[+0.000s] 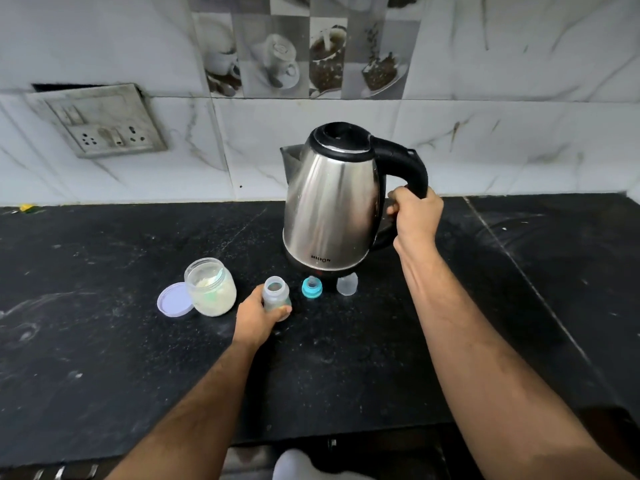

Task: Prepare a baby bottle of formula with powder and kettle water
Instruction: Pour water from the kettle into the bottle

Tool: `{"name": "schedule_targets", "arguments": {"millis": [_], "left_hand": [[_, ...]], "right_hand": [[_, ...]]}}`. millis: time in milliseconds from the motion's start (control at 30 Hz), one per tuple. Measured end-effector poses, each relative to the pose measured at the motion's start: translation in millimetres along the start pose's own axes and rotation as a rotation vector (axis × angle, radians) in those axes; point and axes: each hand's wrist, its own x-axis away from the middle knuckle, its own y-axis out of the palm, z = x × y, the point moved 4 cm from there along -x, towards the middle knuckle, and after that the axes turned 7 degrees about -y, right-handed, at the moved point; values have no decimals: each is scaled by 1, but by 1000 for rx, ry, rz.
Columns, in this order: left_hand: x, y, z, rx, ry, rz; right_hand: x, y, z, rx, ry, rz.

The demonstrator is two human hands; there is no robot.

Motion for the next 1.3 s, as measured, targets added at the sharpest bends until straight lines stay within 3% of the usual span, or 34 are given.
{"name": "schedule_targets", "arguments": {"millis": [567, 900, 1300], "left_hand": [[43, -19, -17, 44, 55, -64], [52, -39, -9, 118, 61, -73], [46, -53, 4, 116, 115, -117]], "right_hand": [[99, -86, 62, 82, 88, 44], [107, -93, 70, 165, 75, 9], [100, -82, 45, 307, -72, -101]]}}
